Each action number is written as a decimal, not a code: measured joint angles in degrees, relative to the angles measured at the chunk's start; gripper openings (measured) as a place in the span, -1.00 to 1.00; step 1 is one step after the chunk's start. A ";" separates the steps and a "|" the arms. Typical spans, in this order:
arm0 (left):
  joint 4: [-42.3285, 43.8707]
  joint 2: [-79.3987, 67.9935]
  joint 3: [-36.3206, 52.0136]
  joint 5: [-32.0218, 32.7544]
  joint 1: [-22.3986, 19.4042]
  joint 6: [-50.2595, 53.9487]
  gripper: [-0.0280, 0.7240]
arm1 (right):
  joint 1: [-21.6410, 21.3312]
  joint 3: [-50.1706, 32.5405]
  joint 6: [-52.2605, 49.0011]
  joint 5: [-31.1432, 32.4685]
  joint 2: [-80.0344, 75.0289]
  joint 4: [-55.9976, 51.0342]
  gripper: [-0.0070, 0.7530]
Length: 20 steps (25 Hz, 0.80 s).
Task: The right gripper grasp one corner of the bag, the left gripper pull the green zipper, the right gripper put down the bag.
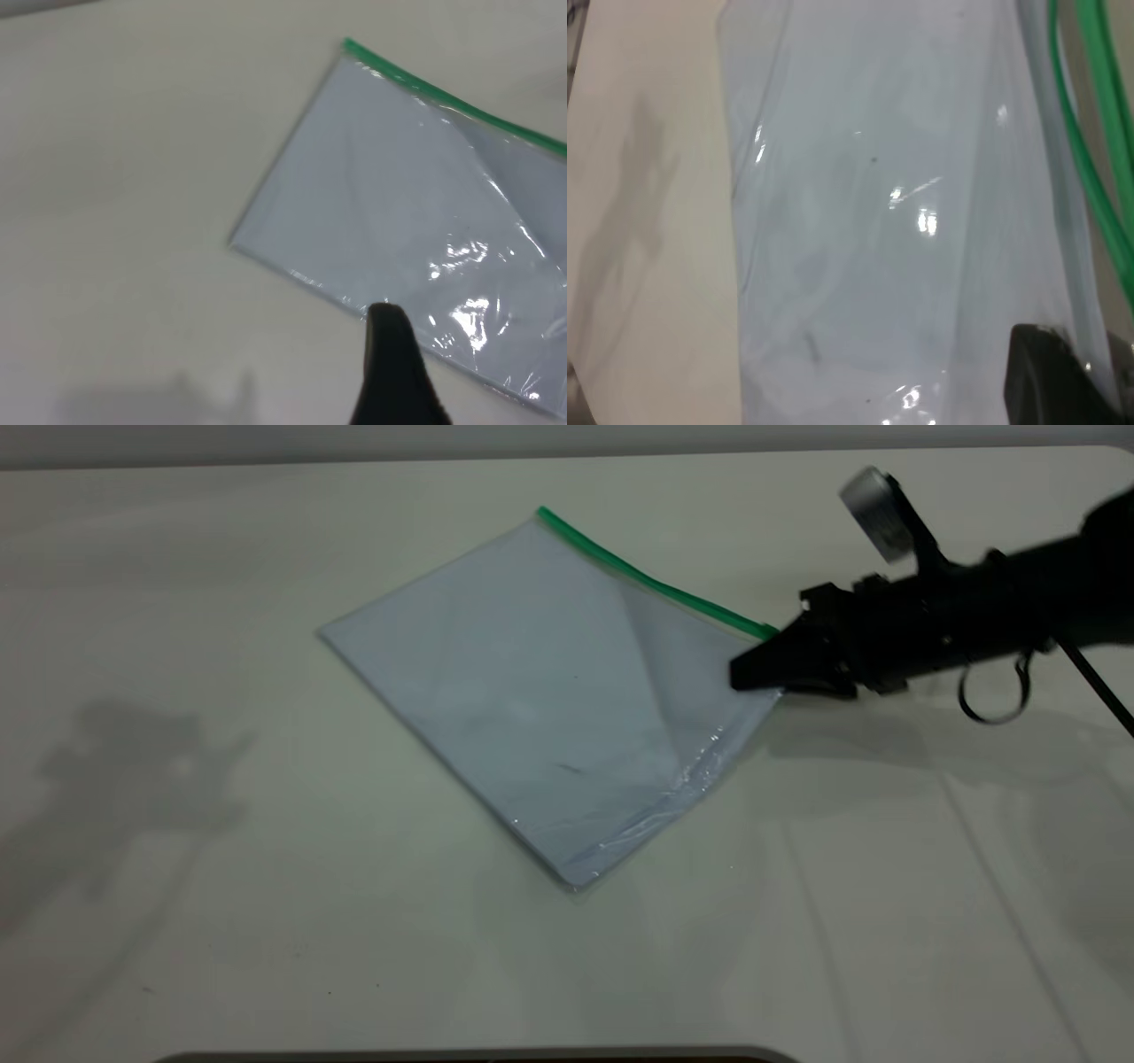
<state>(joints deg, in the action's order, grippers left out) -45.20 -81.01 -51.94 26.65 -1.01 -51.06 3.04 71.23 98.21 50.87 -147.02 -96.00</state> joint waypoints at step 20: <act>-3.09 -38.23 -26.00 1.77 15.58 -13.92 0.50 | 10.30 26.21 -25.14 2.01 2.19 39.38 -0.89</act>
<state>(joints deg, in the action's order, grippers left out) -48.29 -119.24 -77.94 28.42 14.57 -64.99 13.34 97.44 73.07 52.88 -144.82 -56.62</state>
